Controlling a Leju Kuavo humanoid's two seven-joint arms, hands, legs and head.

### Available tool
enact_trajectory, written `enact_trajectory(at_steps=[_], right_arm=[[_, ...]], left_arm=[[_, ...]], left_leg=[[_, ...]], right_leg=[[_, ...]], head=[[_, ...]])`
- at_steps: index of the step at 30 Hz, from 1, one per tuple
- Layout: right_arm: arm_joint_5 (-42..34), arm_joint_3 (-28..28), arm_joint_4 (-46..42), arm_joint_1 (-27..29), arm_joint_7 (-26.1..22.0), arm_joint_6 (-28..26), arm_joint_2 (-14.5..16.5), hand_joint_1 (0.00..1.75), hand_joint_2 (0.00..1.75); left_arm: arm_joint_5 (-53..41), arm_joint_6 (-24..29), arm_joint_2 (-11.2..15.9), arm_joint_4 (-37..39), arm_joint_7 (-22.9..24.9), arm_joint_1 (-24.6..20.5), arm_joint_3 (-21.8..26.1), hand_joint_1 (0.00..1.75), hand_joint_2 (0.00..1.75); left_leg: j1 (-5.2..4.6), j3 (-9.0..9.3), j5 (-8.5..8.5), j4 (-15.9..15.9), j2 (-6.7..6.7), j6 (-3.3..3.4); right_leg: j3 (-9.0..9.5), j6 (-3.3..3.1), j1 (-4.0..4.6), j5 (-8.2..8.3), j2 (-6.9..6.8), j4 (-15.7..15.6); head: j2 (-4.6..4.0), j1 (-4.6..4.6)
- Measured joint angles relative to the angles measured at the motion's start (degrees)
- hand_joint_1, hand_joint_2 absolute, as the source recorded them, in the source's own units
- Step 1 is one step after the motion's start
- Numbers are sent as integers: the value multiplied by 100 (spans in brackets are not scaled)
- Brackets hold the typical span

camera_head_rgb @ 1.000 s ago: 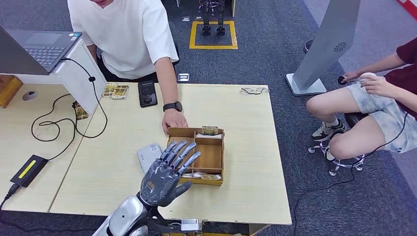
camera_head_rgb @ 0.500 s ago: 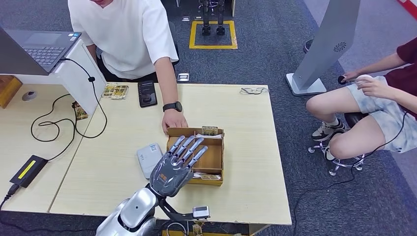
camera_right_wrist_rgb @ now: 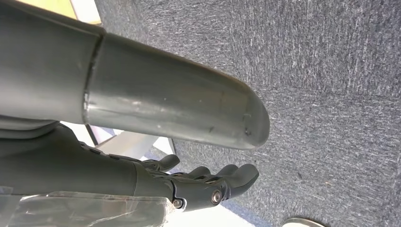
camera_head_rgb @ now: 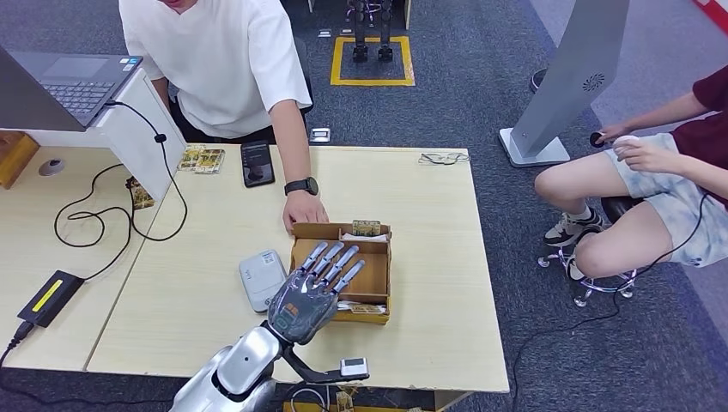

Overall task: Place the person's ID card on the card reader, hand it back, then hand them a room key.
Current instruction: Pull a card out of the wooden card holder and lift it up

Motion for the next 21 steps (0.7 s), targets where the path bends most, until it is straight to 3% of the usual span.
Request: enact_trajectory(at_steps=[14, 21], right_arm=[[-1, 7, 39, -12, 38, -13, -3, 0, 0], [-24, 5, 39, -12, 104, -9, -2, 0, 0]], left_arm=[[-37, -221, -123, 246, 199, -122, 0, 0, 175], [106, -365, -171, 288, 515, -130, 0, 1, 175]], left_leg=[[0, 1, 0, 0, -1, 0], [0, 6, 1, 0, -1, 0]], right_leg=[[3, 0, 0, 0, -1, 0], [9, 1, 0, 1, -1, 0]], head=[[0, 0], [0, -1]])
